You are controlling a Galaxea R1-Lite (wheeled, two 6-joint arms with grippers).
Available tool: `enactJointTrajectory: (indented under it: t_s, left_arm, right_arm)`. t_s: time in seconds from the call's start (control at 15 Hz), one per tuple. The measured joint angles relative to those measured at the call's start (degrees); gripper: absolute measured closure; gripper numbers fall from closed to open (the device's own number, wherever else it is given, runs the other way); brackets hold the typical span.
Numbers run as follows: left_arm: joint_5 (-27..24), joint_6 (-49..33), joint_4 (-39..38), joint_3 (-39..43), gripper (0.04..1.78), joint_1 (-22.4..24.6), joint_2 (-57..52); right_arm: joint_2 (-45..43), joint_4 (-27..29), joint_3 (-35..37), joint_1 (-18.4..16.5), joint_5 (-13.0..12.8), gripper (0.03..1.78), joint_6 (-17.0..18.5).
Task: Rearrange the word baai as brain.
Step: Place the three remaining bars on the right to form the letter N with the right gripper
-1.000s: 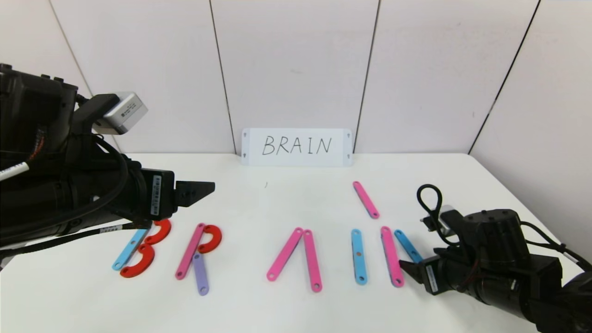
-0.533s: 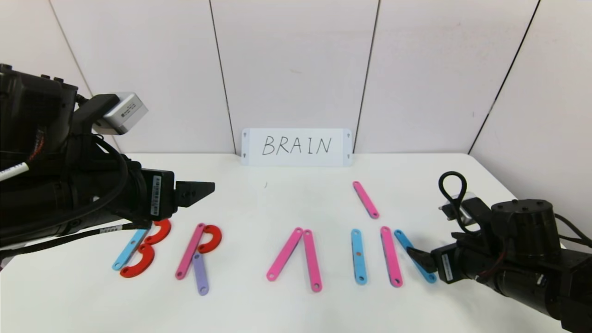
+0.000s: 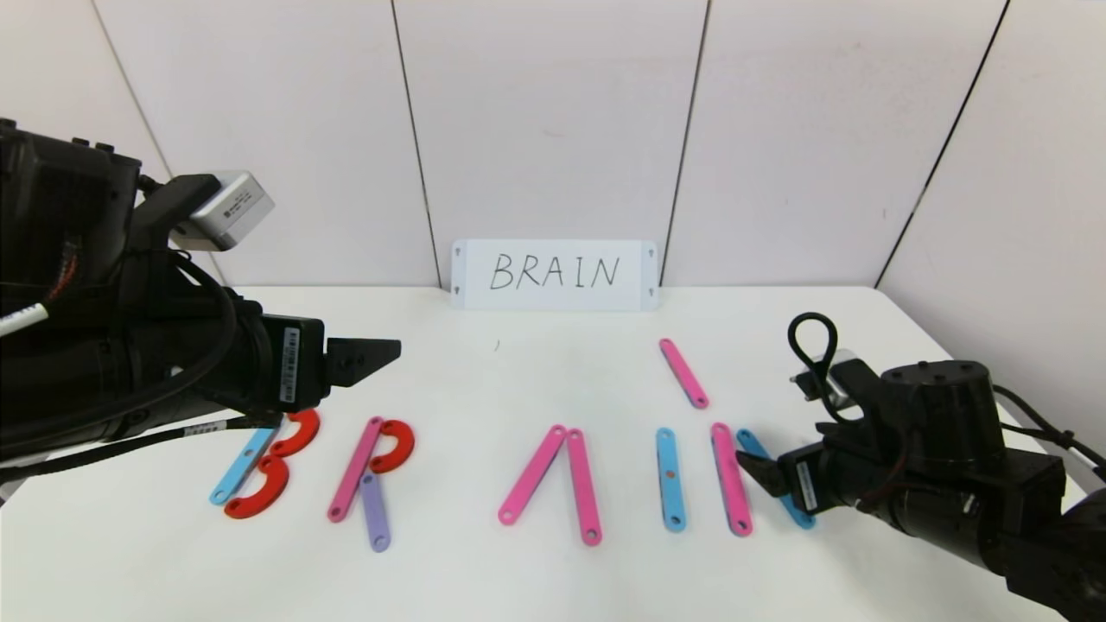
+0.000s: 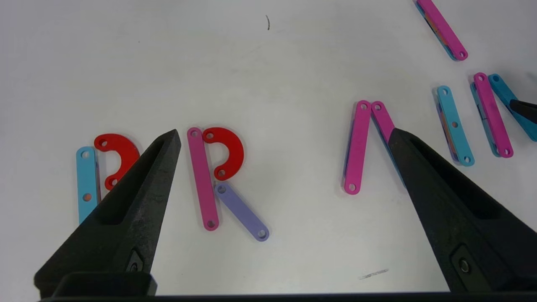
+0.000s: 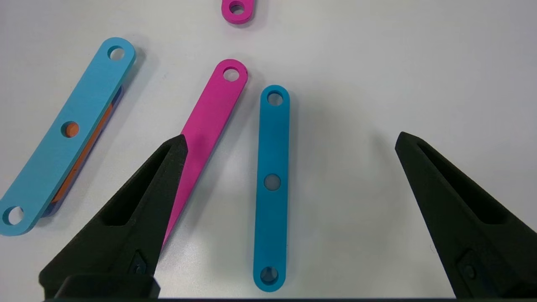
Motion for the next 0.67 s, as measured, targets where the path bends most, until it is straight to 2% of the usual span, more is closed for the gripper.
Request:
enactJointTrajectory:
  t_s: [0.67]
  left_arm:
    - [-0.1, 0.0, 0.1, 0.1, 0.09, -0.1, -0.4]
  right_arm:
    - [8.2, -0.1, -4.9, 0.7, -0.1, 0.08, 0.1]
